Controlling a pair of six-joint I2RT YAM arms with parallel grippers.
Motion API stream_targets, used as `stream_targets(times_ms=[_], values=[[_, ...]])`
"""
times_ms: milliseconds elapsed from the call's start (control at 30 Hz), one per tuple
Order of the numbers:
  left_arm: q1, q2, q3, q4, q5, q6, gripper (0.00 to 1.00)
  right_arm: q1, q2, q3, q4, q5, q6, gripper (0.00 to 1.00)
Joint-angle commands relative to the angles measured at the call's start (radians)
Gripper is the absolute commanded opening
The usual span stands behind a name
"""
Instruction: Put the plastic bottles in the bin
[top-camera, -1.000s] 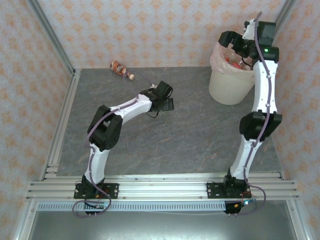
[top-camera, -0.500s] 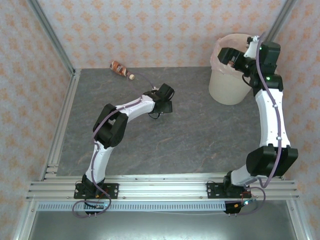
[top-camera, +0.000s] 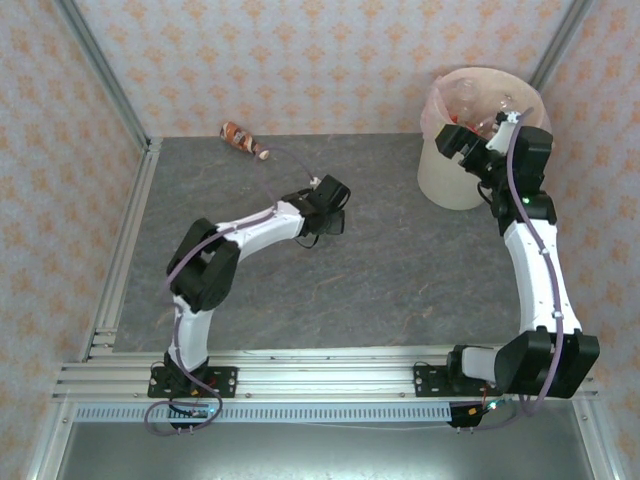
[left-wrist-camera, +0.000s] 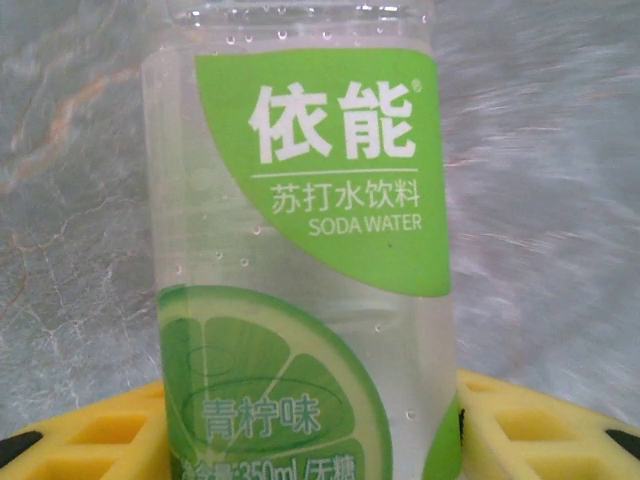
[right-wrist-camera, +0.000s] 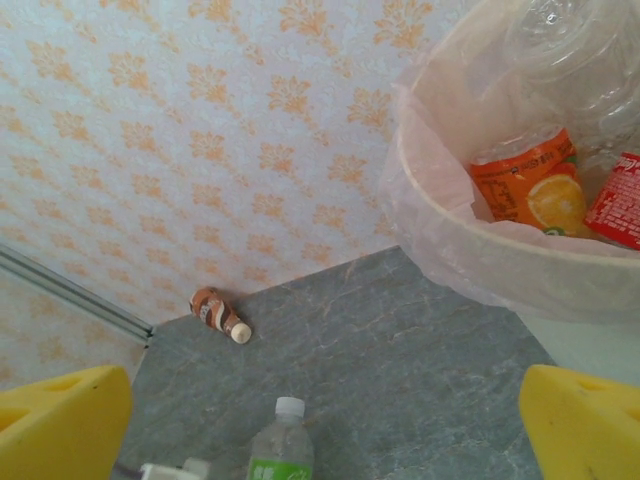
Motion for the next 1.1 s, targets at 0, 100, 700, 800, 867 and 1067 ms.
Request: stream_targets(times_ms=[0, 100, 700, 800, 867, 1067], values=[[-0.061, -0.169, -0.026, 0.167, -0.008, 0.146, 0.48, 0.018, -0.017, -0.021, 0.085, -0.010, 0.082, 0.99], [-0.102, -0.231, -0.033, 0.219, 0.027, 0.216, 0.46, 0.042, -0.011, -0.022, 0.083, -0.055, 0.094, 0.99], [-0.182, -0.294, 0.084, 0.281, 0.176, 0.358, 0.45, 0.235, 0.069, 0.077, -0.152, -0.273, -0.161, 0.99], [-0.182, -0.287, 0.098, 0.285, 0.188, 0.355, 0.45, 0.237, 0.071, 0.068, -0.158, -0.281, -0.135, 0.99], [-0.182, -0.278, 0.110, 0.279, 0.189, 0.354, 0.45, 0.237, 0.071, 0.071, -0.168, -0.303, -0.135, 0.93], [-0.183, -0.269, 0.118, 0.262, 0.172, 0.347, 0.45, 0.237, 0.097, 0.090, -0.164, -0.359, -0.086, 0.63]])
